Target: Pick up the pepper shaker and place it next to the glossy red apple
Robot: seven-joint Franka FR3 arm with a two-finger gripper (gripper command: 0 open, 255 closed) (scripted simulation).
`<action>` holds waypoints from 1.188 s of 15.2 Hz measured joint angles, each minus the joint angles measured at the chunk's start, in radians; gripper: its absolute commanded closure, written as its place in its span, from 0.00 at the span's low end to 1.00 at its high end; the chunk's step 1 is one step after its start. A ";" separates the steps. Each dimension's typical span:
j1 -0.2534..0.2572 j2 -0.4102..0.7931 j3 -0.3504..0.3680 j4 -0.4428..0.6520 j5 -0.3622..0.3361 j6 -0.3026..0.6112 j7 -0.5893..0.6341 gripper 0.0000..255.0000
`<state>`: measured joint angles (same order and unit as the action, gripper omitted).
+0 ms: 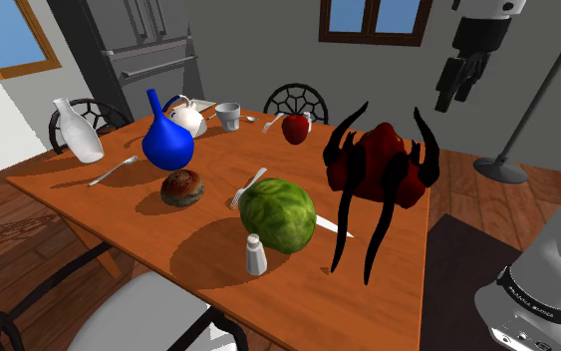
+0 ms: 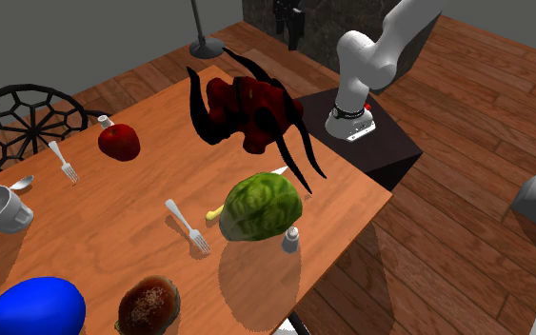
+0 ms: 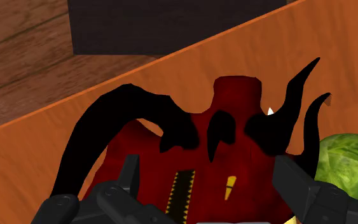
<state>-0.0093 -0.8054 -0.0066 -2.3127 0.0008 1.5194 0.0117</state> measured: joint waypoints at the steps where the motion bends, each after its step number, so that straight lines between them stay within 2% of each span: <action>1: 0.000 0.000 0.000 0.000 0.000 0.000 0.000 0.00; 4: -0.003 -0.021 0.046 -0.042 0.039 0.023 0.082 0.00; 11: 0.002 -0.061 0.222 -0.158 0.190 0.119 0.372 0.00; 18: -0.008 0.017 0.417 -0.183 0.331 0.261 0.654 0.00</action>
<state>-0.0176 -0.7885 0.4101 -2.4956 0.3314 1.7806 0.6660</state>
